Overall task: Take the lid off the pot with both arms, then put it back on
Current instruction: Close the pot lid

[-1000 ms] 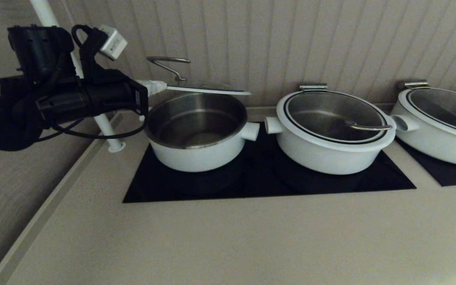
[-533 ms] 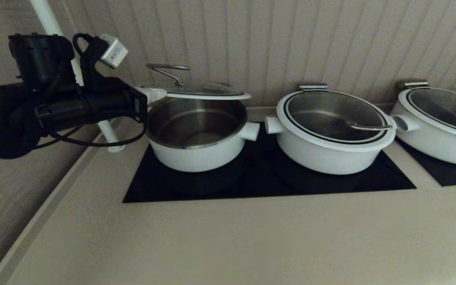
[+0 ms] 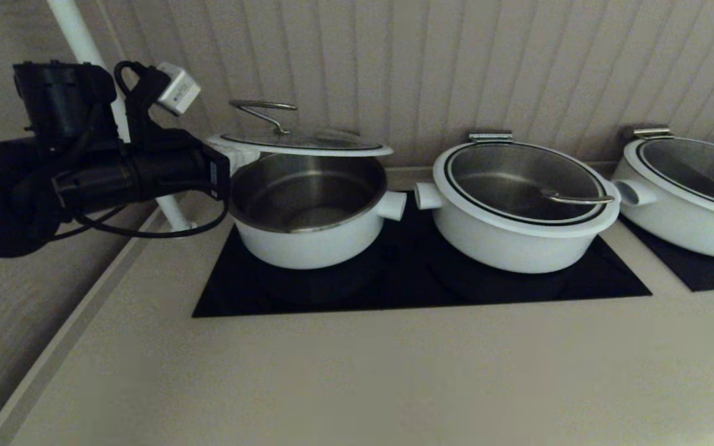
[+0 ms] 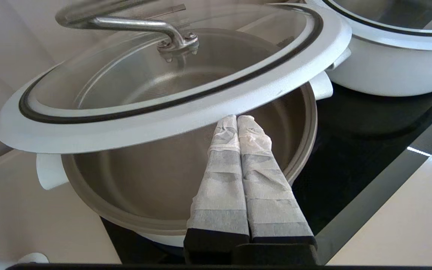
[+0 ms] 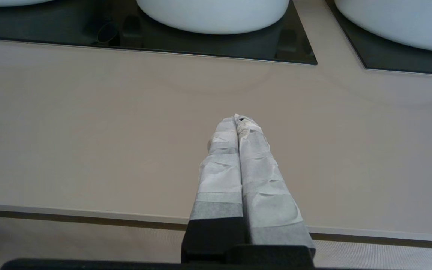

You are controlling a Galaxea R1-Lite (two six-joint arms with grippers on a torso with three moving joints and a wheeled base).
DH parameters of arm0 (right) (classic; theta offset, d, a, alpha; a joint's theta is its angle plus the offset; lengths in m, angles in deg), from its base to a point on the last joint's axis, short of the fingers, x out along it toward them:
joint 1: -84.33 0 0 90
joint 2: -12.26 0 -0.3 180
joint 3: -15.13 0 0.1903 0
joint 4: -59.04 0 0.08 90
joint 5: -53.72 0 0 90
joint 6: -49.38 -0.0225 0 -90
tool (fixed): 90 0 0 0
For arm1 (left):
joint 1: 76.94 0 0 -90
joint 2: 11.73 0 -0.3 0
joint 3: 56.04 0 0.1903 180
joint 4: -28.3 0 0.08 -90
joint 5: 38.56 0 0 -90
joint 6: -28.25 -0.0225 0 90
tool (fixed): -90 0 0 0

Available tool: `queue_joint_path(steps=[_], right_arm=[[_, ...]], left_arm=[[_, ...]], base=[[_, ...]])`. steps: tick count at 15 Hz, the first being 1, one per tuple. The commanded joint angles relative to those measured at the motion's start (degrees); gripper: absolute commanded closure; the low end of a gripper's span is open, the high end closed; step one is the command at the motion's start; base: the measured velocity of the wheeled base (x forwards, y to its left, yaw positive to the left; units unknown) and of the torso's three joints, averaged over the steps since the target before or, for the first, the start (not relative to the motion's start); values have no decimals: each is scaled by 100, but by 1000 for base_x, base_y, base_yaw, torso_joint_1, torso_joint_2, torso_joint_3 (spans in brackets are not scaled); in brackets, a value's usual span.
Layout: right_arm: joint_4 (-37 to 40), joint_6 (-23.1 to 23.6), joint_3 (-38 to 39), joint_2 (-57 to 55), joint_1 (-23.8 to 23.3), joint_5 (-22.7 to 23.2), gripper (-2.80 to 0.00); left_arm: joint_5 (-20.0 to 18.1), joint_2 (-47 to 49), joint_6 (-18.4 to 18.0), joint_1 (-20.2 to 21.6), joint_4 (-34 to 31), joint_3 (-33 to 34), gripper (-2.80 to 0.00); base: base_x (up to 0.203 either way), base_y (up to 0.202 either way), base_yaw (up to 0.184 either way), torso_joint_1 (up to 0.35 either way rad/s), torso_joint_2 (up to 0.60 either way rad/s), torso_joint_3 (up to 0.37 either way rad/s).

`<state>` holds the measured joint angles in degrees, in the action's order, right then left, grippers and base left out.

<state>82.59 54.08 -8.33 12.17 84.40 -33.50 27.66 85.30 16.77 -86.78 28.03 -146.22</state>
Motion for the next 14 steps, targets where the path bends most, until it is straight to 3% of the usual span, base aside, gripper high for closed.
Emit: queue_joint_path(steps=[1, 6, 14], right_arm=[[0, 4, 1, 1, 1, 3, 0], [0, 4, 1, 1, 1, 3, 0], [0, 4, 1, 1, 1, 3, 0]], left_arm=[[-12, 1, -4, -1, 19, 11, 0], [5, 184, 32, -1, 765, 125, 0], [-3, 389, 14, -1, 793, -86, 0]], base=[[0, 0, 0, 0, 0, 0], [0, 0, 0, 0, 0, 0], [0, 0, 0, 0, 0, 0]])
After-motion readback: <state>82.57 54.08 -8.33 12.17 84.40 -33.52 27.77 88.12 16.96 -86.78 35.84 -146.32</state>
